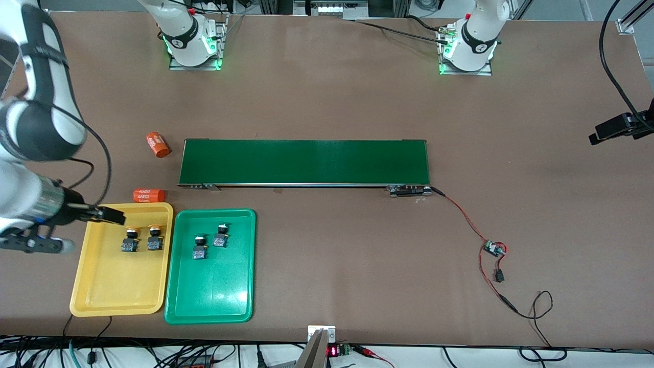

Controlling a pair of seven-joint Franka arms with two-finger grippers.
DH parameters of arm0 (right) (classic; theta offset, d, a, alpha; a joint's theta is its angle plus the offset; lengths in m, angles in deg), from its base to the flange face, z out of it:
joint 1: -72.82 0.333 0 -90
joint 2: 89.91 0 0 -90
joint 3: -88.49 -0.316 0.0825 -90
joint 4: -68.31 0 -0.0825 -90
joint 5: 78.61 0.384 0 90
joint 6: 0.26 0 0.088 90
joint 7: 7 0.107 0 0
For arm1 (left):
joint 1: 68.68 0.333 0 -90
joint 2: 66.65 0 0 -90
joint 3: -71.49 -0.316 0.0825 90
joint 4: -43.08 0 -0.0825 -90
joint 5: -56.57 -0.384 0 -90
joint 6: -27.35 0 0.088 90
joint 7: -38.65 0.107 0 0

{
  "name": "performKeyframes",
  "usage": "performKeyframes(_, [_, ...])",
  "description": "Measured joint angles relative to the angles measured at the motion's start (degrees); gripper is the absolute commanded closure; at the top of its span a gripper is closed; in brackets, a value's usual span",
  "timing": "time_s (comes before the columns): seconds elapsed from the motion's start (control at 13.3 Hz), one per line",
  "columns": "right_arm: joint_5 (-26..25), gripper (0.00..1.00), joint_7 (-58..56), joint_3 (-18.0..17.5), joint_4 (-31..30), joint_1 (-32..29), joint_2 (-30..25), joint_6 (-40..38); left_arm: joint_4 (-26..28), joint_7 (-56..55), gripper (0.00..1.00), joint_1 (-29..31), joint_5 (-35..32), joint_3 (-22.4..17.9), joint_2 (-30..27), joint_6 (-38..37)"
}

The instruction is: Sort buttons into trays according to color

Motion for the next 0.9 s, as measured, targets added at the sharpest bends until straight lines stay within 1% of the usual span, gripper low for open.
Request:
performKeyframes(0.08, [2.8, 0.00, -2.4, 4.0, 0.0, 2.2, -2.6, -2.9, 0.0, 0.0, 0.00, 0.0, 0.0, 0.1, 0.0, 0.0])
performKeyframes(0.15, [5.0, 0.00, -5.4, 9.2, -0.1, 5.1, -5.3, -6.2, 0.0, 0.0, 0.00, 0.0, 0.0, 0.2, 0.0, 0.1])
performKeyframes(0.23, [6.5, 0.00, -8.6, 14.6, -0.1, 8.3, -7.8, -9.5, 0.0, 0.0, 0.00, 0.0, 0.0, 0.1, 0.0, 0.2])
performKeyframes(0.3, [7.2, 0.00, -10.8, 19.1, -0.3, 11.1, -10.2, -12.2, 0.0, 0.0, 0.00, 0.0, 0.0, 0.1, 0.0, 0.6])
performKeyframes(0.38, [7.2, 0.00, -11.9, 21.7, -0.9, 12.8, -12.4, -14.0, 0.0, 0.0, 0.00, 0.1, 0.0, 0.1, 0.0, 0.7])
performKeyframes(0.45, [7.2, 0.00, -12.2, 22.8, -2.4, 13.6, -14.6, -14.8, 0.0, 0.0, 0.00, 0.1, 0.0, 0.1, 0.0, 0.8])
performKeyframes(0.68, [7.0, 0.00, -12.3, 23.5, -11.0, 14.1, -21.7, -15.3, 0.0, 0.0, 0.00, 0.2, 0.0, 0.1, 0.0, 0.9])
performKeyframes(0.75, [7.0, 0.00, -12.3, 23.5, -13.4, 14.1, -23.5, -15.3, 0.0, 0.0, 0.00, 0.2, 0.0, 0.1, 0.0, 0.9])
performKeyframes(0.9, [6.9, 0.00, -12.3, 23.5, -16.3, 14.3, -25.3, -15.3, 0.0, 0.0, 0.00, 0.2, 0.0, 0.2, 0.0, 1.0])
